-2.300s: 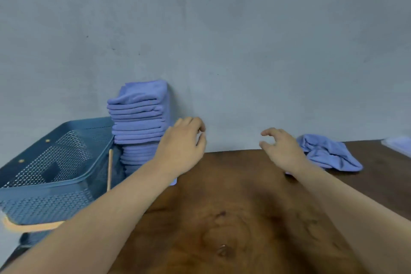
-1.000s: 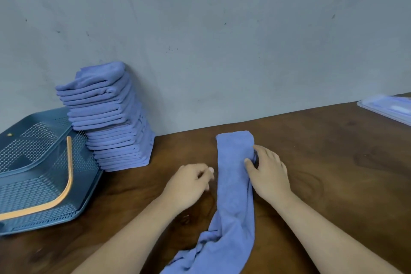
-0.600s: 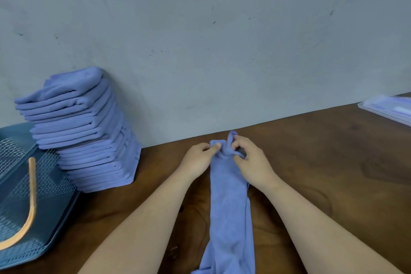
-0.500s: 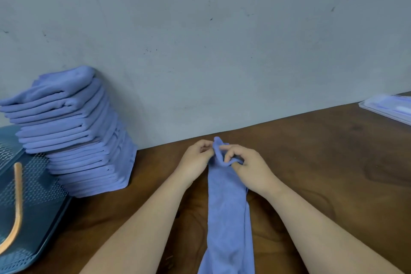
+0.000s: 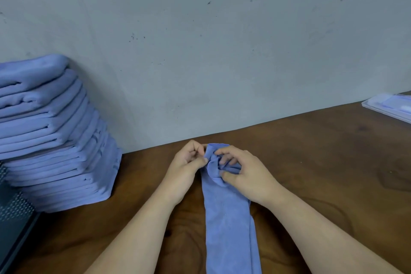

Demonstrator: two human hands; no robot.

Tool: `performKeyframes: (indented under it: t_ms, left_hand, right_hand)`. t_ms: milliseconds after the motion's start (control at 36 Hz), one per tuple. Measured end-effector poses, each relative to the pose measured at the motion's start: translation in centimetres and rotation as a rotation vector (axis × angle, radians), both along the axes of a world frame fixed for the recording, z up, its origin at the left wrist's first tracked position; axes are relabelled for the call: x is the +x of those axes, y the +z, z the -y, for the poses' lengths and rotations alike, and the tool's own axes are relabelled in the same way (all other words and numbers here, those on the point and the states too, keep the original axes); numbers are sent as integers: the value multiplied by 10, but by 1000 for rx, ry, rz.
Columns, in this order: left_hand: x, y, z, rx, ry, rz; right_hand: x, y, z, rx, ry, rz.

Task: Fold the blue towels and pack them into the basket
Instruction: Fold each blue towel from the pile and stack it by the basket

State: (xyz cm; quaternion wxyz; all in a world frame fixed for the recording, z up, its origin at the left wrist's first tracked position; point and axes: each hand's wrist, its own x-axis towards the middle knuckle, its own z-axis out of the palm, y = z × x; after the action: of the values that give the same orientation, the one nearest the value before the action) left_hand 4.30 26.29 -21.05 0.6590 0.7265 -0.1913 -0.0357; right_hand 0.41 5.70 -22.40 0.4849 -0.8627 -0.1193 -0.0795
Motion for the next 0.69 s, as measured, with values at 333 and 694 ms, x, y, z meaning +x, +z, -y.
performKeyframes:
  t_ms: [333, 694]
  left_hand:
    - [7, -6, 0, 294, 436, 193]
    - [-5, 2, 16, 412, 136, 133]
  right_hand:
    - [2, 2, 3, 177, -24, -6]
    - [9, -5, 0, -131, -85, -6]
